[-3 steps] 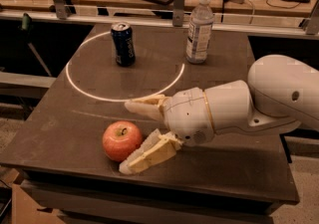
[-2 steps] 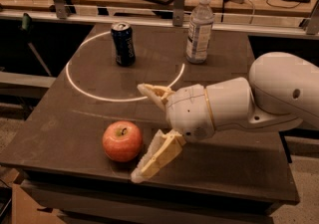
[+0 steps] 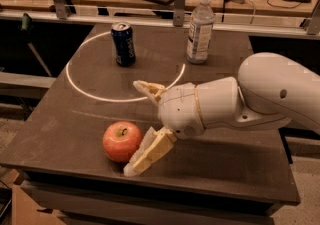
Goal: Move apple near blue plastic bottle
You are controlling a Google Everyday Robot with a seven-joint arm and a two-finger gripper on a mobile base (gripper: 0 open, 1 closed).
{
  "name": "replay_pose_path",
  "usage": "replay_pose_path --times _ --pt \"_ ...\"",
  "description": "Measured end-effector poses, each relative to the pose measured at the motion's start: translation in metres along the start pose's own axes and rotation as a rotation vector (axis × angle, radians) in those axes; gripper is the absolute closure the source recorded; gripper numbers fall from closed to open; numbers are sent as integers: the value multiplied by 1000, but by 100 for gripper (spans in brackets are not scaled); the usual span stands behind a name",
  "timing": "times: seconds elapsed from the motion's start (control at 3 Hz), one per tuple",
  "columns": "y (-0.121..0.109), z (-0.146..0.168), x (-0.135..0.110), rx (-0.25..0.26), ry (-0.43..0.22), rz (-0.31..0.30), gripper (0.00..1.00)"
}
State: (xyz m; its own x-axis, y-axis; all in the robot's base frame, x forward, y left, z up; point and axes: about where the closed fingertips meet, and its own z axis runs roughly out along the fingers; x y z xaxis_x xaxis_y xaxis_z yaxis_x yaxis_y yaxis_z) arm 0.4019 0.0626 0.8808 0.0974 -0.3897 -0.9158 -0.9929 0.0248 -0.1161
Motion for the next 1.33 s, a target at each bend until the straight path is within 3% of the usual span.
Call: replay_pose_path --times 0.33,1.0,1.33 --pt "-13 16 9 15 4 -17 0" --pt "-16 40 24 5 -34 28 0" --pt "-14 43 25 -3 -52 44 18"
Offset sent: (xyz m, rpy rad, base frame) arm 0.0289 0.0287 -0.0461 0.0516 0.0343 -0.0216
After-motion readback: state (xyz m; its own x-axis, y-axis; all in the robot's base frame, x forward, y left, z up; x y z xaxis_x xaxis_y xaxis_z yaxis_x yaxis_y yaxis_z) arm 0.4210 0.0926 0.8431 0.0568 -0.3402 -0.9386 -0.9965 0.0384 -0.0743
